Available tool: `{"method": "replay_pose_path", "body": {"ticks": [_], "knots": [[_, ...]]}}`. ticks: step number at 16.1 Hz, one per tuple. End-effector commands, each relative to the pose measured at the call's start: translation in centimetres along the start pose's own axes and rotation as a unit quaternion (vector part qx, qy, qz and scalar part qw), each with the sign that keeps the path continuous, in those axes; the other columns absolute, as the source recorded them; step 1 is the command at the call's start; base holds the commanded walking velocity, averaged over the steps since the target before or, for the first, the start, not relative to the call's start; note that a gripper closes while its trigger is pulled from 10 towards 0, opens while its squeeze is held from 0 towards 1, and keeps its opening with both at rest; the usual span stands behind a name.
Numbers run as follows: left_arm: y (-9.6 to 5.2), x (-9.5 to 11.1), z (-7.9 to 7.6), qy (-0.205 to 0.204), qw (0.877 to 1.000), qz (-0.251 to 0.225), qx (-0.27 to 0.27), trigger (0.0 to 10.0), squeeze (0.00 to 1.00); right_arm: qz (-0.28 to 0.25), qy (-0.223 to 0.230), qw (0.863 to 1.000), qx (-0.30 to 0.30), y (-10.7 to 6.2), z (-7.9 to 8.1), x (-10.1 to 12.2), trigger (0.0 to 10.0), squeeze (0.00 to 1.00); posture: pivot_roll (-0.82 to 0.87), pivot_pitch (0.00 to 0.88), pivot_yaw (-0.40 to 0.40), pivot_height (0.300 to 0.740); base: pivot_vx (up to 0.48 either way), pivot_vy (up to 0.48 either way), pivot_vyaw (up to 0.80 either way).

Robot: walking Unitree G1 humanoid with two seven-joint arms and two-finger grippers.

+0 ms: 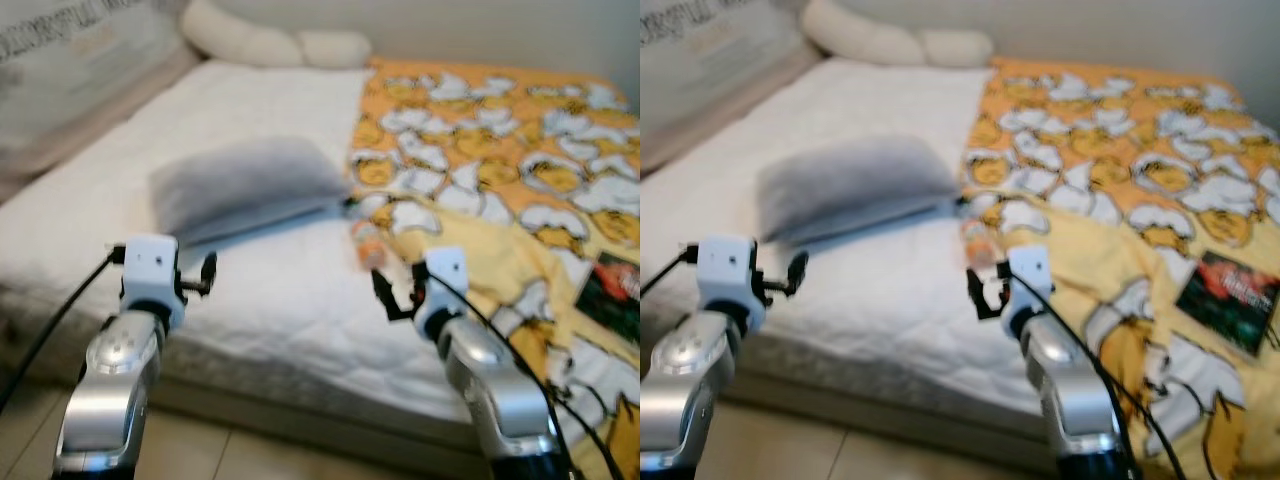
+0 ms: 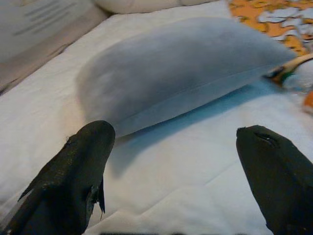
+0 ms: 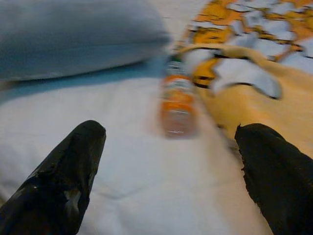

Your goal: Clean up the room

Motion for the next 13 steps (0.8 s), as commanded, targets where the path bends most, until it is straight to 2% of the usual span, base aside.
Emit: {"method": "replay_pose_path", "body": {"ticks": [1, 6, 7, 8, 9, 13], "knots": [[0.10, 0.30, -0.60, 0.003, 1.000, -0.004, -0.011, 10.0, 1.00, -0.002, 0.003, 1.000, -0.010, -0.09, -0.74, 0.25, 10.0, 0.00, -0.12, 0.000, 0.019, 0.740, 0.304, 0.000, 0.00], [-0.05, 0.14, -0.59, 0.002, 1.000, -0.001, -0.011, 10.0, 1.00, 0.001, 0.009, 1.000, -0.011, -0.25, -1.14, 0.20, 10.0, 0.00, -0.12, 0.000, 0.017, 0.740, 0.302, 0.000, 0.00], [-0.07, 0.10, -0.60, 0.001, 1.000, 0.000, -0.012, 10.0, 1.00, 0.001, 0.020, 1.000, -0.004, -0.32, -1.03, 0.20, 10.0, 0.19, -0.12, 0.000, 0.017, 0.740, 0.304, 0.000, 0.00], [-0.08, 0.10, -0.60, 0.001, 1.000, 0.000, -0.012, 10.0, 1.00, 0.001, 0.023, 1.000, -0.002, -0.33, -1.02, 0.21, 10.0, 0.19, -0.12, 0.000, 0.017, 0.740, 0.304, 0.000, 0.00], [-0.07, 0.14, -0.59, 0.002, 1.000, 0.000, -0.012, 10.0, 1.00, 0.001, 0.029, 1.000, 0.003, -0.34, -0.96, 0.32, 10.0, 1.00, -0.12, 0.000, 0.016, 0.740, 0.300, 0.000, 0.00], [-0.06, 0.31, -0.56, 0.003, 1.000, 0.000, -0.013, 10.0, 1.00, 0.006, 0.026, 1.000, 0.015, -0.43, -0.88, 0.43, 10.0, 1.00, -0.12, 0.000, 0.012, 0.740, 0.297, 0.000, 0.00]]}}
Point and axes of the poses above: a point about 5 cm out from each wrist's last joint towards the gripper, its own y axis pointing out of the wrist towards the gripper, its own x axis along the axis of the wrist's last joint, z = x × y, the point moved 3 cm from there along y, pointing out of the wrist towards the gripper, and after that the axes turned 2 degrees about -y, right-handed, at the moved point
